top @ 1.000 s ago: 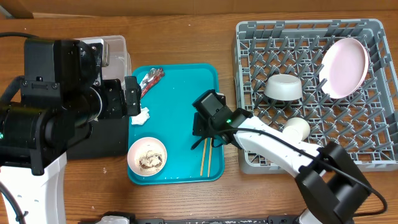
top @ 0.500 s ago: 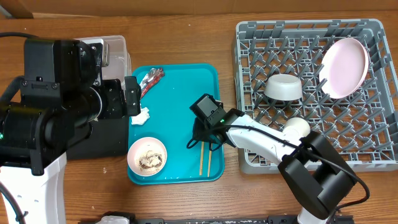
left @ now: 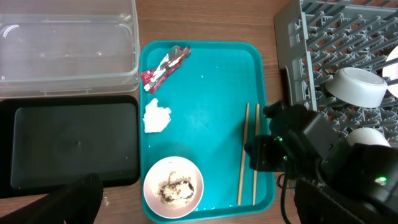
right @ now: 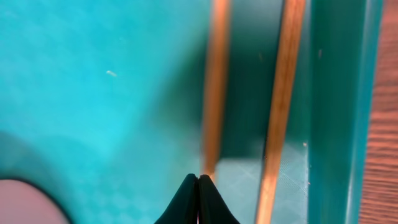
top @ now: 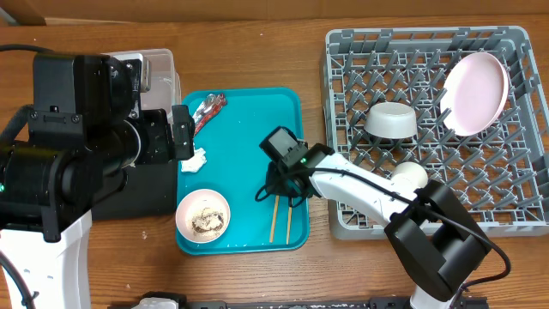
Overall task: Sort waste into correct bins and load items into the dishwasher
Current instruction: 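Reach the right gripper down to the wooden chopsticks on the teal tray, then grasp one chopstick with the right gripper and carry it into the rack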
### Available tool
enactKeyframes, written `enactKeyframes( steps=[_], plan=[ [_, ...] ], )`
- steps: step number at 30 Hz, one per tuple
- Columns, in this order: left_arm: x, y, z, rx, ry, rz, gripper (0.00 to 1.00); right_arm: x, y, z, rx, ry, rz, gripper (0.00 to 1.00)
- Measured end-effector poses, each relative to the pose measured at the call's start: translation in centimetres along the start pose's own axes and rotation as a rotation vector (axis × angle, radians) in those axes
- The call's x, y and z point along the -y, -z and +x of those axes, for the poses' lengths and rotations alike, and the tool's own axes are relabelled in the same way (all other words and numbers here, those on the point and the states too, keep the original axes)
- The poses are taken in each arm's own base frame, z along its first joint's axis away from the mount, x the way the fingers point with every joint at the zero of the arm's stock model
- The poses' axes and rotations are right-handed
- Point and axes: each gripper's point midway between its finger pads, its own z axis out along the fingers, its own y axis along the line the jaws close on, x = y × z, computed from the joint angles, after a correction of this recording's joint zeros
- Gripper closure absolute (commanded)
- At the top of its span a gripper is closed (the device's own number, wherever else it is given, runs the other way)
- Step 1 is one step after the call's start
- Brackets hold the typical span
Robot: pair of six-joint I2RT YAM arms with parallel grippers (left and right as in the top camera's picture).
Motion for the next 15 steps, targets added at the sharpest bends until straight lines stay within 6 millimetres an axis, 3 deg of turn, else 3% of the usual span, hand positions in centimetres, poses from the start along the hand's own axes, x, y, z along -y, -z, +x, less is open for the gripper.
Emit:
enactKeyframes(
  steps=[8, 15],
  plan=[
    [0.0, 0.0, 0.0, 0.0, 0.0, 0.0, 0.0, -1.4, 5.5, -3.3, 0.076, 0.113, 0.096, 0.96],
    [0.0, 0.0, 0.0, 0.0, 0.0, 0.0, 0.0, -2.2, 13.8, -10.0, 0.235, 0.162, 0.086, 0.96]
  ],
)
